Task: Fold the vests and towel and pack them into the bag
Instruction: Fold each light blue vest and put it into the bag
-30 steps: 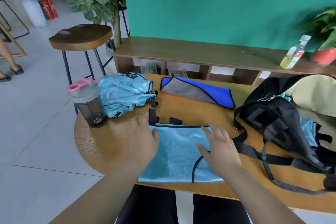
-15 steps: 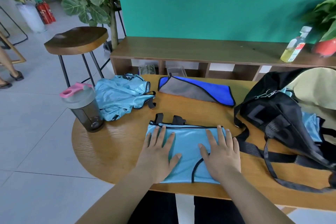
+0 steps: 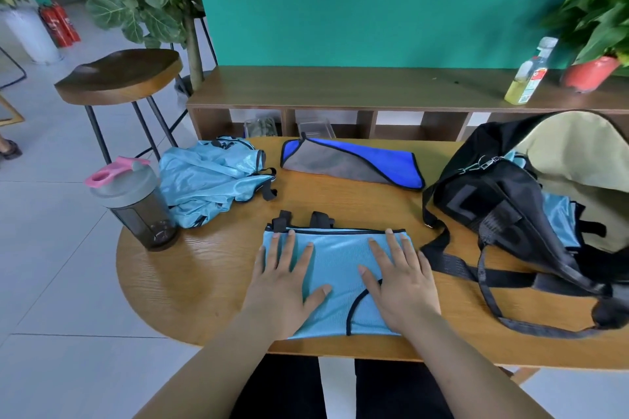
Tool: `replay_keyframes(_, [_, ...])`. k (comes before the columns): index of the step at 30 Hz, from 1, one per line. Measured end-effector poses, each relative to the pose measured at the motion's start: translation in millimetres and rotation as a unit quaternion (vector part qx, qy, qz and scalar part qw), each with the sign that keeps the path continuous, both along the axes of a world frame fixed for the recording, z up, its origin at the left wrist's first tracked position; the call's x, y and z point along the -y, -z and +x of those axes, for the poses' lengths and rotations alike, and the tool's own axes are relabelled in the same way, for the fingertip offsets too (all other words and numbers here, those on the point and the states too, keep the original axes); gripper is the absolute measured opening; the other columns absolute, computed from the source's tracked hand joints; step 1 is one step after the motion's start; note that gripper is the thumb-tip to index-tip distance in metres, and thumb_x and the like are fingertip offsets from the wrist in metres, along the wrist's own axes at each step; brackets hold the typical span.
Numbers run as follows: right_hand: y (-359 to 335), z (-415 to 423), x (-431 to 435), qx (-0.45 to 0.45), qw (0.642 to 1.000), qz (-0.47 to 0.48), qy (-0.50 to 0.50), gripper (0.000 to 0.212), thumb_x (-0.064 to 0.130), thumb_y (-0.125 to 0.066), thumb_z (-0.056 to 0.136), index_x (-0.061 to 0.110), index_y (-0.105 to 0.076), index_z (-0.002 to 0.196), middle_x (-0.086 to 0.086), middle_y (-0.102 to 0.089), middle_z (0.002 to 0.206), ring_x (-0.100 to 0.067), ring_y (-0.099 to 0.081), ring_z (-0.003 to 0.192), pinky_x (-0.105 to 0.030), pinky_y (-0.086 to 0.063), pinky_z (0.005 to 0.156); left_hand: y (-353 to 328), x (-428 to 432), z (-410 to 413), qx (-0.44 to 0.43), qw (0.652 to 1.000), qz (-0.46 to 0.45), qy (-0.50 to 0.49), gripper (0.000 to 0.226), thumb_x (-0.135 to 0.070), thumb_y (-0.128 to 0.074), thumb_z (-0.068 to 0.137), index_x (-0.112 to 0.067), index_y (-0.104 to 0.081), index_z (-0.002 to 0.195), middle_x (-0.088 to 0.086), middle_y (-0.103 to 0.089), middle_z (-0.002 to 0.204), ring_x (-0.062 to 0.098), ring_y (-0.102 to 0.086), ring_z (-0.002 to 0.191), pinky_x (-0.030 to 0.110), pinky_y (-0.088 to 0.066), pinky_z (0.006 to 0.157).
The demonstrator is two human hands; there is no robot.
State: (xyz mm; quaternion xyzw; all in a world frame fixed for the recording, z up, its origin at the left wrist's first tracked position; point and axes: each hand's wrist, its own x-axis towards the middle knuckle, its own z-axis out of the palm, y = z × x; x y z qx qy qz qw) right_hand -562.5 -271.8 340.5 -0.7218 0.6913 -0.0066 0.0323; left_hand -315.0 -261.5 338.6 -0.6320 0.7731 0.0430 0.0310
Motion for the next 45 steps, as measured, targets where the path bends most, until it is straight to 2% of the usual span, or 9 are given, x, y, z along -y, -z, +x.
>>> replay_keyframes(6, [-3.3, -19.1, 3.3, 0.023, 0.999, 0.023, 0.014, 0.074, 0.074, -0.005, 0.101, 0.040, 0.008, 0.166, 0.006, 0.019, 0.174, -0.023, 0.012, 0.162, -0.047, -0.002, 0.132, -3.2, 2.8, 0.5, 0.009, 1.000, 0.009, 0.004, 0.093, -0.090, 0.005, 0.089, -0.036, 0.018, 0.164, 0.004, 0.032, 0.170, 0.030, 0.039, 0.152, 0.057, 0.008, 0.129])
replay_keyframes(10, [-6.3, -24.2, 4.7, 0.088, 0.996, 0.021, 0.009, 0.067, 0.067, -0.014, 0.105, 0.041, -0.003, 0.167, 0.009, 0.011, 0.175, -0.020, 0.010, 0.162, -0.046, -0.004, 0.132, -13.8, 0.9, -3.1, 0.022, 0.999, -0.028, 0.029, 0.088, -0.083, 0.006, 0.094, -0.035, 0.004, 0.167, 0.005, 0.018, 0.174, 0.029, 0.034, 0.155, 0.056, 0.007, 0.129])
replay_keyframes(18, [-21.1, -50.5, 33.5, 0.167, 0.986, 0.019, -0.007, 0.053, 0.047, -0.031, 0.112, 0.036, -0.028, 0.164, 0.014, -0.021, 0.172, -0.015, -0.011, 0.159, -0.045, -0.024, 0.127, -23.9, -19.8, -81.2, -0.059, 0.991, -0.030, 0.114, 0.079, -0.075, -0.007, 0.103, -0.031, 0.000, 0.168, 0.002, 0.013, 0.176, 0.023, 0.023, 0.160, 0.050, 0.006, 0.130])
replay_keyframes(26, [-47.5, -59.0, 59.4, 0.103, 0.992, 0.070, -0.015, 0.049, 0.040, -0.049, 0.109, 0.028, -0.045, 0.156, -0.001, -0.044, 0.156, -0.024, -0.036, 0.146, -0.040, -0.049, 0.105, -0.7, -30.6, -125.6, -0.025, 0.988, -0.003, 0.155, 0.083, -0.072, -0.014, 0.104, -0.022, 0.006, 0.167, 0.005, 0.015, 0.175, 0.024, 0.019, 0.160, 0.051, 0.003, 0.130])
replay_keyframes(30, [-50.8, -71.1, 62.7, 0.120, 0.987, 0.101, -0.018, 0.051, 0.045, -0.060, 0.103, 0.027, -0.052, 0.150, -0.001, -0.053, 0.148, -0.023, -0.055, 0.128, -0.039, -0.055, 0.095, -4.2, -28.9, -112.5, -0.027, 0.977, -0.008, 0.212, 0.082, -0.071, -0.017, 0.105, -0.023, 0.001, 0.168, 0.002, 0.011, 0.176, 0.021, 0.018, 0.161, 0.048, 0.002, 0.131])
replay_keyframes(34, [-50.5, -80.8, 56.2, 0.156, 0.980, 0.120, 0.002, 0.047, 0.048, -0.074, 0.093, 0.021, -0.064, 0.131, 0.002, -0.063, 0.114, -0.018, -0.061, 0.100, -0.032, -0.052, 0.075, -7.9, -34.1, -108.1, -0.002, 0.964, -0.056, 0.259, 0.085, -0.074, -0.021, 0.103, -0.019, -0.013, 0.167, 0.009, -0.008, 0.175, 0.029, 0.002, 0.162, 0.051, -0.004, 0.131])
replay_keyframes(38, [-49.9, -83.2, 44.3, 0.225, 0.968, 0.112, 0.026, 0.025, 0.040, -0.076, 0.090, 0.025, -0.065, 0.106, 0.003, -0.065, 0.095, -0.013, -0.063, 0.082, -0.031, -0.053, 0.066, -3.1, -57.4, -128.8, -0.018, 0.974, -0.045, 0.223, 0.107, -0.089, -0.026, 0.091, -0.014, -0.011, 0.167, 0.015, -0.009, 0.175, 0.035, -0.002, 0.162, 0.056, -0.009, 0.129])
replay_keyframes(41, [-51.1, -85.8, 38.4, 0.281, 0.952, 0.113, 0.043, 0.020, 0.035, -0.077, 0.089, 0.026, -0.064, 0.101, 0.005, -0.063, 0.083, -0.011, -0.059, 0.070, -0.027, -0.045, 0.058, 5.6, -73.2, -144.0, -0.016, 0.982, -0.045, 0.184, 0.107, -0.083, -0.035, 0.093, -0.010, -0.008, 0.167, 0.019, -0.007, 0.174, 0.039, -0.005, 0.161, 0.059, -0.014, 0.128])
replay_keyframes(45, [-54.4, -90.3, 33.2, 0.382, 0.908, 0.147, 0.093, 0.031, 0.033, -0.082, 0.085, 0.028, -0.066, 0.111, 0.001, -0.068, 0.104, -0.017, -0.068, 0.094, -0.040, -0.062, 0.078, 11.5, -85.3, -154.6, -0.028, 0.985, -0.061, 0.161, 0.102, -0.065, -0.059, 0.093, -0.008, -0.016, 0.165, 0.018, -0.022, 0.171, 0.040, -0.022, 0.158, 0.059, -0.026, 0.125])
